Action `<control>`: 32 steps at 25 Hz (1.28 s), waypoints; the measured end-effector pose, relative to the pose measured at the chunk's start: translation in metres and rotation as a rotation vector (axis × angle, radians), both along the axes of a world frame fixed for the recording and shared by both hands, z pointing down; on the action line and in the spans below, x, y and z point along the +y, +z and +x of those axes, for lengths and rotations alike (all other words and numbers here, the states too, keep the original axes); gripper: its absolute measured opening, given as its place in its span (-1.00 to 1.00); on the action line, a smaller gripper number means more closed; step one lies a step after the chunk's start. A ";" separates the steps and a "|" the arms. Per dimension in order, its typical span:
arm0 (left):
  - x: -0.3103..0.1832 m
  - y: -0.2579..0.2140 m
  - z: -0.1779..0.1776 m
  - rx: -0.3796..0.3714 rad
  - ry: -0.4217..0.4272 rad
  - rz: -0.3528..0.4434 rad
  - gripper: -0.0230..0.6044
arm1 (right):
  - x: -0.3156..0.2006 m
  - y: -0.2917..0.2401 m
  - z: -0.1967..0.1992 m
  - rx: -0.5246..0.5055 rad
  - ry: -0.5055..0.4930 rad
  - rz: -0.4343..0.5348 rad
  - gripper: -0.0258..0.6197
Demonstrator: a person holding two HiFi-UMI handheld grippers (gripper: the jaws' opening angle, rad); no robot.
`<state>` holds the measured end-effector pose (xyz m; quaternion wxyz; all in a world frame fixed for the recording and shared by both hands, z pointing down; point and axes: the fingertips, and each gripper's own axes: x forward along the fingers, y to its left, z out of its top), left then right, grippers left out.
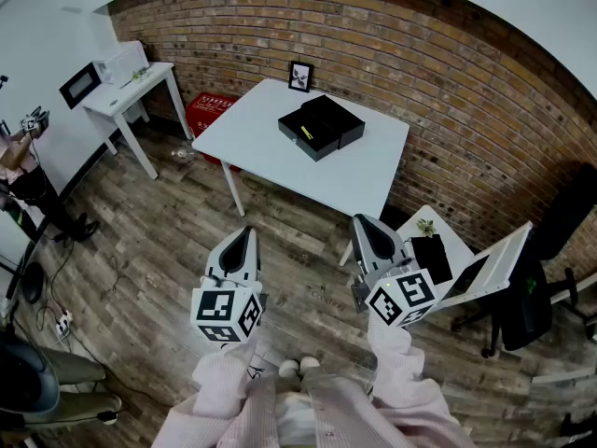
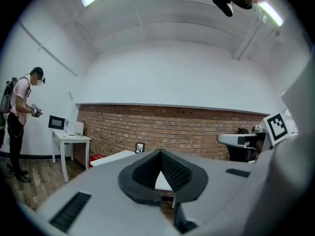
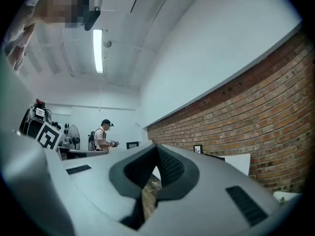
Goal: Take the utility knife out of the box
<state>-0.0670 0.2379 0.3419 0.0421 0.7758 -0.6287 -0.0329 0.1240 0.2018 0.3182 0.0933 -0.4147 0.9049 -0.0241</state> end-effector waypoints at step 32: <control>-0.005 0.015 0.020 0.033 -0.066 -0.033 -0.95 | -0.026 0.028 0.031 0.037 -0.014 -0.035 -0.63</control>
